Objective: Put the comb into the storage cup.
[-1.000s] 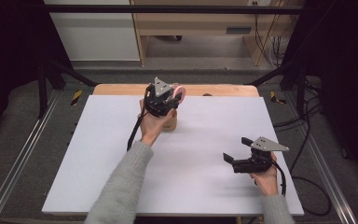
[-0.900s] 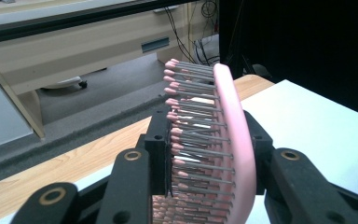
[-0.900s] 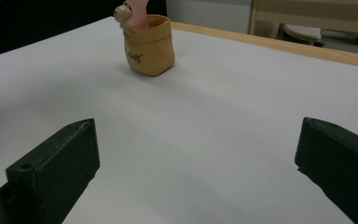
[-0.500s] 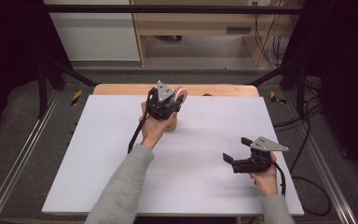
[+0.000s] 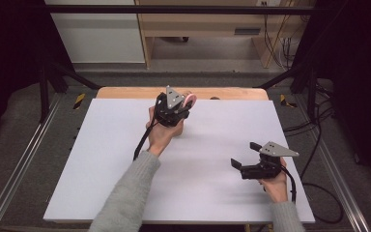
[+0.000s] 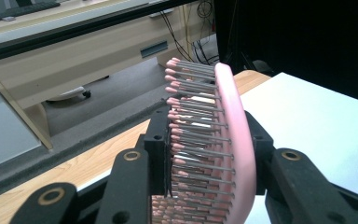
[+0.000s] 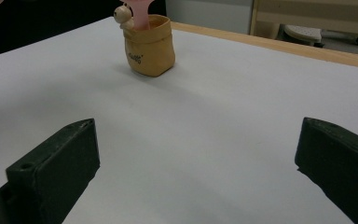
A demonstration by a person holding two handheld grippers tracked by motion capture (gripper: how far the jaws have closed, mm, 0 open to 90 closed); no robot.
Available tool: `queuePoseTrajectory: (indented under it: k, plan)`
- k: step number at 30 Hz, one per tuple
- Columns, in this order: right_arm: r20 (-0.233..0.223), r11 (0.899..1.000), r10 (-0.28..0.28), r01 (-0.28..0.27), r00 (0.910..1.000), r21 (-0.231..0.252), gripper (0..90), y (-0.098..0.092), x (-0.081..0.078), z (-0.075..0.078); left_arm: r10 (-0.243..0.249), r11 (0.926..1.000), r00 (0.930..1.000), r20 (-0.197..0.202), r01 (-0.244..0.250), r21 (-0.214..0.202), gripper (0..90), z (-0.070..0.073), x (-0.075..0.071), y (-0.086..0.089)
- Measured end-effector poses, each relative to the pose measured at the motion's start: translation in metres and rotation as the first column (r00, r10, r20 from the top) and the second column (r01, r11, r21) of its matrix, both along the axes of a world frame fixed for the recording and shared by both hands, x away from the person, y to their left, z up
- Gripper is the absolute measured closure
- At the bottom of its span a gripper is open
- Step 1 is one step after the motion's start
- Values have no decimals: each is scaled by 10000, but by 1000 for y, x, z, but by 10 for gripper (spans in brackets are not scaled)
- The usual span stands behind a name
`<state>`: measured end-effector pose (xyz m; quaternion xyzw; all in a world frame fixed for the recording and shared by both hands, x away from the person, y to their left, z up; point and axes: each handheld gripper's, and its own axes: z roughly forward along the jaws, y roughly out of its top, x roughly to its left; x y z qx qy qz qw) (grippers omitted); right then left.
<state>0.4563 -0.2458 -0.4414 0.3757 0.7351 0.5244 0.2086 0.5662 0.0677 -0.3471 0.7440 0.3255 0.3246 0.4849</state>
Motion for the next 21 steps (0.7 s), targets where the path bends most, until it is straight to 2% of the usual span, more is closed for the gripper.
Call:
queuePoseTrajectory:
  k: [21]
  plan:
    - [3, 10000, 17, -17, 10000, 15, 2, 0, 0, 0, -35, 9999, 10000, -58, 36, 122, 610, -1, 1, -3]
